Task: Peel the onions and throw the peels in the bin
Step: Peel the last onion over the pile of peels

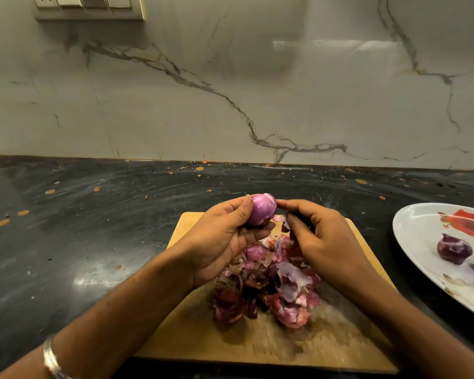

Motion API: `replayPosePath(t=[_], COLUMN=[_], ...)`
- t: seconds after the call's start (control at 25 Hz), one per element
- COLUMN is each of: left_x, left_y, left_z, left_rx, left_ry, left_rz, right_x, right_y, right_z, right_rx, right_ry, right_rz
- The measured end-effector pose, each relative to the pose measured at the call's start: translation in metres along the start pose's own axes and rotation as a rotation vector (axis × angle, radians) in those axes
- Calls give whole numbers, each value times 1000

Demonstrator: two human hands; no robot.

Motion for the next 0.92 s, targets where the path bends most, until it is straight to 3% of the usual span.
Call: replayPosePath(t=[0.28,0.48,0.92], left_x=[-3,1,7], left_y=[-7,-2,8], left_z=[6,3,0], left_rx=[-39,-51,-98], left_ry=[58,27,38], left_rz=[84,2,-39], right_x=[4,3,0], right_y=[6,6,3], right_z=[-3,-4,-6], right_rx=[18,-135,89], right_ry=[-36,45,-121], right_rz=[29,12,123])
Point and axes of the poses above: each hand's wrist, its own x-axis away from the middle knuckle, its own y-axis out of the palm, z = x × y, the point moved 4 cm from there along -x, towards the middle knuckle, and after that the axes turned 3 degrees about -y, right-handed, at the moved point
